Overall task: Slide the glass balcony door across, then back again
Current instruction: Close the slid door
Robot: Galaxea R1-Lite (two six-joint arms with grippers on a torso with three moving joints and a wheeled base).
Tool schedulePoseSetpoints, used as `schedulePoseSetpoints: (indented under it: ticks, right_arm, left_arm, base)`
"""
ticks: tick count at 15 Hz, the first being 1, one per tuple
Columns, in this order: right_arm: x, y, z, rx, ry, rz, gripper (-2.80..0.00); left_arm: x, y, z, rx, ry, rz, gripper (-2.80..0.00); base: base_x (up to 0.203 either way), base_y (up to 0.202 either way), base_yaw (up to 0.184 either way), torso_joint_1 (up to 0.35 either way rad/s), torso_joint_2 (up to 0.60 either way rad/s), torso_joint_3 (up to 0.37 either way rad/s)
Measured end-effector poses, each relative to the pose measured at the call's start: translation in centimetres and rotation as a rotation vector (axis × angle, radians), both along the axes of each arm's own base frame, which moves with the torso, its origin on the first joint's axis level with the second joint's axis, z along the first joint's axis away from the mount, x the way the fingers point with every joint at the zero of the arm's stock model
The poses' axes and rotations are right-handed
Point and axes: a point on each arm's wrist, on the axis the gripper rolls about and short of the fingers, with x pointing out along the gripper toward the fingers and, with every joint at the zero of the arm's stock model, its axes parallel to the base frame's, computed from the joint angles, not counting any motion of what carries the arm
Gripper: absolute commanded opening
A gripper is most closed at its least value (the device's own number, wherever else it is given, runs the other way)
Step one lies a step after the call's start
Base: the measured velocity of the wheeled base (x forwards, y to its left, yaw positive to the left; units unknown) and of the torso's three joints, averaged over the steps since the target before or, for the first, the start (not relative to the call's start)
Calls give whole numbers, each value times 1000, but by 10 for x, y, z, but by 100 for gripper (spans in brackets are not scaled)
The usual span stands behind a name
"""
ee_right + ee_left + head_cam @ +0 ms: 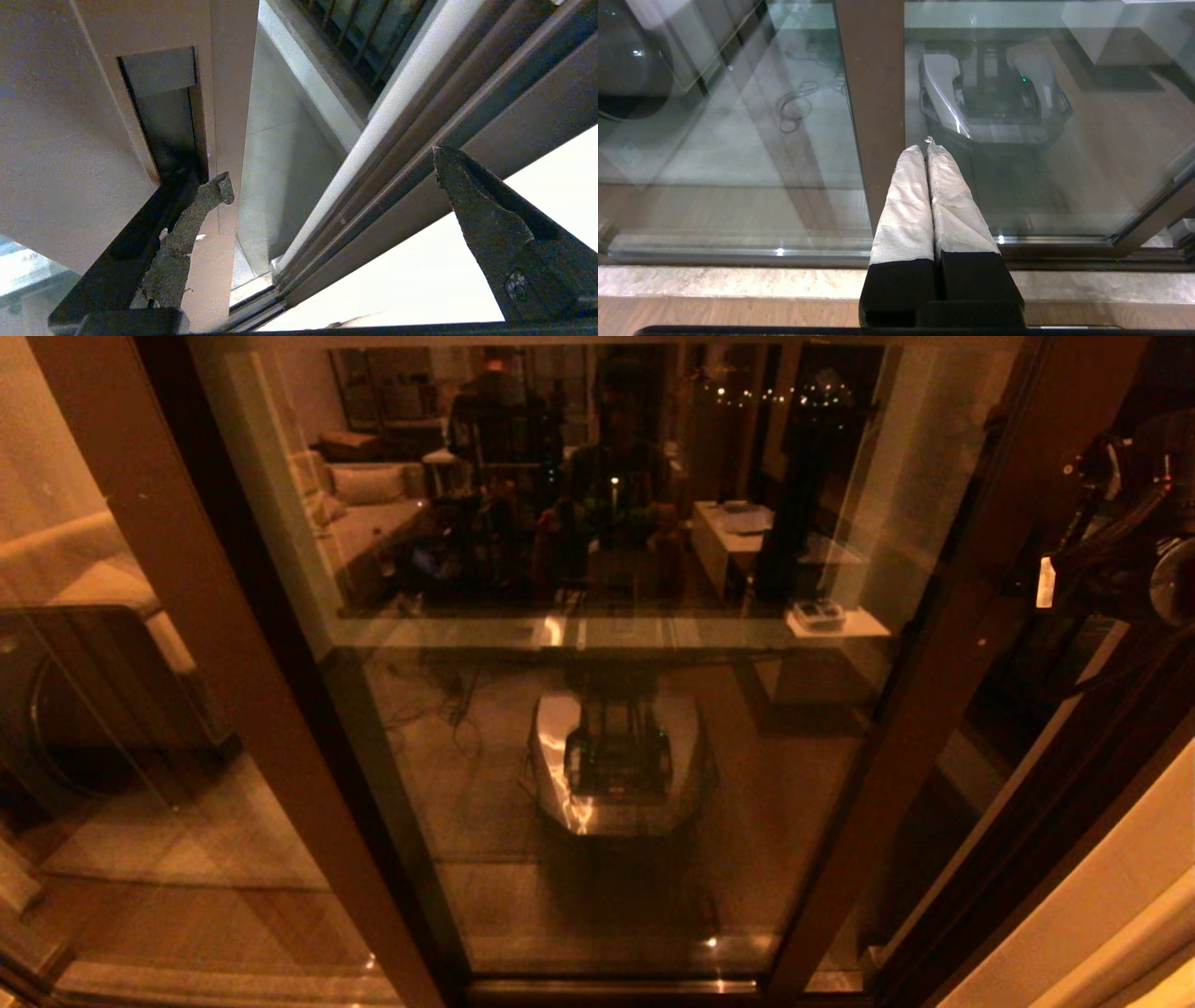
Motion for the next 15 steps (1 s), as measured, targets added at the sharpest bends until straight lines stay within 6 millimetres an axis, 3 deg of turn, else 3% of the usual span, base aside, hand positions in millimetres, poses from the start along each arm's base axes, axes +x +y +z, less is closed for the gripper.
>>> schedulePoseSetpoints:
  ticks: [15]
  right_arm:
    - [-10, -27, 5, 9, -10, -13, 0]
  left_arm:
    - [0, 0, 0, 0, 0, 0, -280]
  base:
    - [0, 0, 0, 0, 0, 0]
